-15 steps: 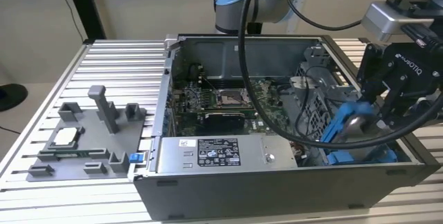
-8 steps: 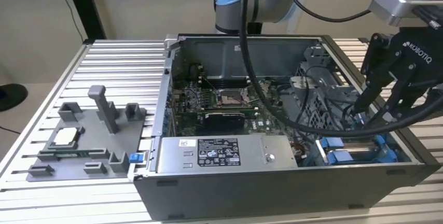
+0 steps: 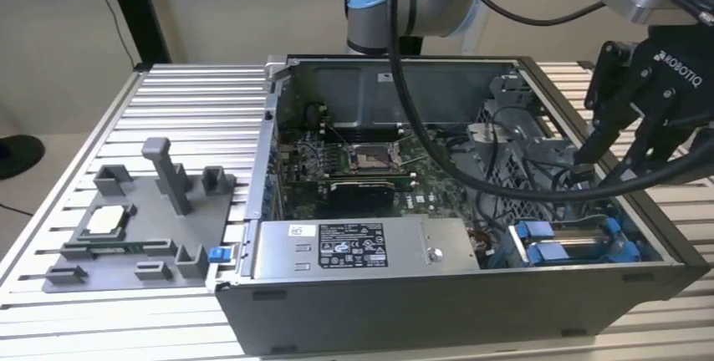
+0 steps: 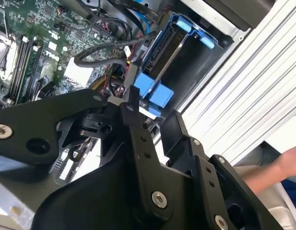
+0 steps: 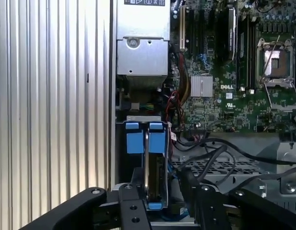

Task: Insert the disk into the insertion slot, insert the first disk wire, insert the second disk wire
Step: 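Insert the disk into the insertion slot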

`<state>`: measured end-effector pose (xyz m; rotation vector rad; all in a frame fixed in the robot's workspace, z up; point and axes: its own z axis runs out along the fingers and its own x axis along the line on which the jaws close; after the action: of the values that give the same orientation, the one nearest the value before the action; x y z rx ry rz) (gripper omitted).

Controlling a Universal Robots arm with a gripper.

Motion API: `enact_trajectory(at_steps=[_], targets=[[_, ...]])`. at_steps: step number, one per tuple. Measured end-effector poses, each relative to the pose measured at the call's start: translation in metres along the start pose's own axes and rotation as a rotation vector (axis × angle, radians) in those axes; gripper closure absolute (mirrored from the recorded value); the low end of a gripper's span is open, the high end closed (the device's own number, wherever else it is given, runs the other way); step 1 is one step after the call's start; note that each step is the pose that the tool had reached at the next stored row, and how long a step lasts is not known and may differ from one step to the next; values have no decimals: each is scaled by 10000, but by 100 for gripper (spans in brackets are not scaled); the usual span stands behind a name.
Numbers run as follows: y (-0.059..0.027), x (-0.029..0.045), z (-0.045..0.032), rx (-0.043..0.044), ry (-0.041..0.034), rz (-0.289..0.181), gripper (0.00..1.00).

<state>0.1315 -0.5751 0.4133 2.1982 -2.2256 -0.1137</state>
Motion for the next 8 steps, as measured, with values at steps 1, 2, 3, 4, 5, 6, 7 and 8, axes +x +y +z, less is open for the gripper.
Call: enact_trajectory(at_steps=[1,2,3,4,5,6,7,8], targets=[[-1,-17,13,39,5,-75,0],[-1,-31,25,77,12,-153,0],[-2,-46,37,118,21,-240,0],[-2,-61,50,159,28,-327,0],[-3,-75,61,203,38,-412,0],[-3,-89,72,251,49,-496,0],[-4,-102,83,297,58,-579,0],[-4,-112,92,346,73,-673,0]])
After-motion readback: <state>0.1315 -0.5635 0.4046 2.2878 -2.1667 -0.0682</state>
